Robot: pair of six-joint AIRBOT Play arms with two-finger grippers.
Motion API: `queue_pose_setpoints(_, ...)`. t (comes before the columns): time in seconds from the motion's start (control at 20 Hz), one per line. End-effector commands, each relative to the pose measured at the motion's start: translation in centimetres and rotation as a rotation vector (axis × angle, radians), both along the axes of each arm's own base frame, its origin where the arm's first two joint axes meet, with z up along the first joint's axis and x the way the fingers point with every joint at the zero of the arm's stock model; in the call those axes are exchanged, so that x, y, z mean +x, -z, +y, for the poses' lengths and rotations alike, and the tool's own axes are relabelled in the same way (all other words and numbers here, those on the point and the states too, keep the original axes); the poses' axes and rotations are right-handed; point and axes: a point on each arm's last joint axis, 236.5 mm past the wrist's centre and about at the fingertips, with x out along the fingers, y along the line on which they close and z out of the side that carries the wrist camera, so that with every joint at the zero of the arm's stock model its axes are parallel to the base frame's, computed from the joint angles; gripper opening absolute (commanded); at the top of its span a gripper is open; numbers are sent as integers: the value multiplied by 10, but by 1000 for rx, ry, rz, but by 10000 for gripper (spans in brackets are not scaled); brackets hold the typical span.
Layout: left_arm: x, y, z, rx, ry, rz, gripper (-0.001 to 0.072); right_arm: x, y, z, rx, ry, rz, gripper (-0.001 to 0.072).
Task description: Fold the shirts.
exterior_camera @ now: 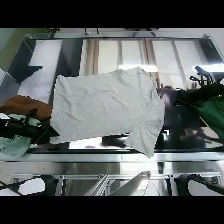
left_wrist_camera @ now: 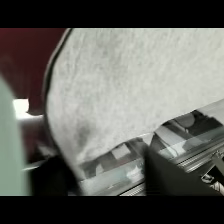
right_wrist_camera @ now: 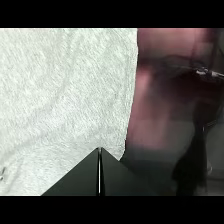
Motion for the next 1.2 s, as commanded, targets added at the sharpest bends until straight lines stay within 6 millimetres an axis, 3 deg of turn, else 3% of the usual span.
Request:
queue_pose_setpoints(0.0, 27, -15, -19, -139, -15, -87, 82, -3, 0, -8, 15, 23, 13, 8)
queue_pose_setpoints(0.05, 28, -18, -19, -147, 0, -96, 13, -6, 1, -16, 22, 49, 23, 8)
queue_pose_setpoints(0.15, 33, -22, -16, -143, 7, -110, 14, -15, 6, -28, 82, 101, 50, 9)
queue_pose_setpoints(0.25, 39, -25, -13, -135, 9, -126, 14, -31, 24, -30, 124, 129, 99, 23)
queue_pose_setpoints(0.3, 41, -26, -12, -134, 8, -131, 14, -41, 40, -28, 136, 139, 140, 82)
queue_pose_setpoints(0.35, 42, -26, -12, -133, 8, -132, 14, -52, 57, -23, 150, 129, 178, 315)
queue_pose_setpoints(0.4, 41, -27, -12, -135, 9, -130, 14, -58, 70, -15, 181, 120, 195, 376)
queue_pose_setpoints(0.45, 40, -27, -12, -138, 10, -127, 14, -61, 82, -3, 234, 124, 203, 285)
queue_pose_setpoints(0.5, 39, -28, -13, -142, 12, -124, 13, -60, 89, 6, 283, 126, 198, 248)
queue_pose_setpoints(0.7, 38, -29, -14, -148, 15, -120, 13, -53, 108, 32, 414, 140, 207, 253)
queue_pose_setpoints(1.0, 38, -28, -14, -147, 14, -121, 13, -49, 127, 59, 414, 103, 224, 245)
queue_pose_setpoints(1.05, 39, -28, -14, -147, 14, -122, 13, -45, 125, 60, 421, 98, 204, 196)
queue_pose_setpoints(1.1, 39, -28, -14, -146, 13, -122, 13, -40, 120, 63, 443, 82, 174, 34)
queue_pose_setpoints(1.15, 40, -28, -13, -144, 11, -125, 13, -34, 111, 65, 473, 63, 142, 10)
